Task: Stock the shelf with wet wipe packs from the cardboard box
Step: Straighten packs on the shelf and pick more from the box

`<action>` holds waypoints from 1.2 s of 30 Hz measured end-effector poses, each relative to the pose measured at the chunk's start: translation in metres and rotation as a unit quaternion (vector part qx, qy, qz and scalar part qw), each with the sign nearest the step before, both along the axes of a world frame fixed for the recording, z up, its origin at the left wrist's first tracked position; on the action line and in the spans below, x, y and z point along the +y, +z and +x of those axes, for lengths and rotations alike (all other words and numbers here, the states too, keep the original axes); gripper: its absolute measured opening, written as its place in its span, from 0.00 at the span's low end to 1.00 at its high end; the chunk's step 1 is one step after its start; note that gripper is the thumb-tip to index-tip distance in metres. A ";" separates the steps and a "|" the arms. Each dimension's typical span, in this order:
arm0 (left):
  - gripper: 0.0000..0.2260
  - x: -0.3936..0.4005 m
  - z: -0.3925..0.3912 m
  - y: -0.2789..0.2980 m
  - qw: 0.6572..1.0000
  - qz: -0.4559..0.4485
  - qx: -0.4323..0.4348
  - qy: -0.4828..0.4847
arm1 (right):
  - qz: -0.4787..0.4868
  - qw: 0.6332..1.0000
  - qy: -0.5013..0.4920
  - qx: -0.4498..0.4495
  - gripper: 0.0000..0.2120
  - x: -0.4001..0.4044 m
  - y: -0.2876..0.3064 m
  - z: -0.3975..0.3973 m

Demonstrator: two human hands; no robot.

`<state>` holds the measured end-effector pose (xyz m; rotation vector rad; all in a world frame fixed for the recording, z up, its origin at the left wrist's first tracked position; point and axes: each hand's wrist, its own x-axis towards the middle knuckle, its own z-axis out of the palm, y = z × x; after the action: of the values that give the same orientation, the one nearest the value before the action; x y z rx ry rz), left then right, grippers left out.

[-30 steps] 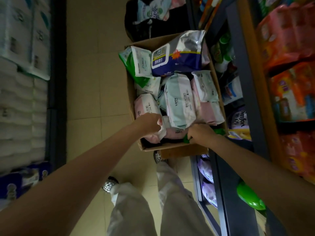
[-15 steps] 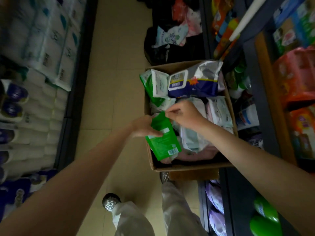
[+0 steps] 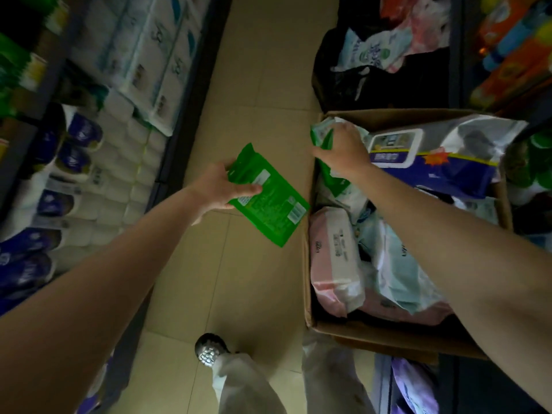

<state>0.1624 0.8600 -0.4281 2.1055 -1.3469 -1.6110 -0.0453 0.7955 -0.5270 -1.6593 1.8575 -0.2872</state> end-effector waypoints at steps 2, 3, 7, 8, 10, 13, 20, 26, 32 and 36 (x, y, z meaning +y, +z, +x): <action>0.20 -0.003 0.007 -0.009 1.000 0.003 0.006 0.014 | 0.026 0.997 -0.008 0.065 0.36 -0.010 -0.010 0.012; 0.20 -0.004 0.009 -0.013 1.000 0.009 0.008 0.013 | 0.018 0.995 -0.008 0.096 0.36 -0.014 -0.014 0.016; 0.22 -0.004 0.014 -0.025 0.999 0.029 0.020 0.012 | -0.051 0.988 -0.026 0.146 0.22 -0.021 -0.014 0.017; 0.22 -0.004 0.015 -0.026 0.999 0.035 0.023 0.017 | -0.061 0.986 -0.029 0.153 0.19 -0.019 -0.008 0.013; 0.21 -0.004 0.017 -0.026 0.999 0.043 0.023 0.019 | -0.056 0.986 -0.060 0.148 0.15 -0.015 0.004 0.000; 0.20 -0.007 0.016 -0.015 0.999 0.045 0.017 0.009 | -0.028 0.986 -0.159 0.043 0.09 -0.016 0.036 -0.023; 0.16 -0.018 0.017 0.033 0.997 0.056 0.048 0.035 | -0.266 0.956 0.107 -0.065 0.06 0.000 0.163 0.003; 0.09 -0.019 0.071 0.107 0.948 0.019 0.257 0.187 | -0.311 0.883 0.331 -0.118 0.06 0.047 0.241 0.074; 0.06 -0.004 0.195 0.192 0.918 -0.078 0.314 0.228 | -0.336 0.861 0.337 -0.179 0.05 0.052 0.304 0.162; 0.04 0.020 0.274 0.252 0.908 -0.176 0.313 0.217 | -0.318 0.871 0.316 -0.201 0.11 0.057 0.354 0.251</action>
<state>0.4361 0.8805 -0.1762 1.3673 -0.8012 -1.5103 0.2055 0.8525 -0.1729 -2.3101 0.8643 -0.9457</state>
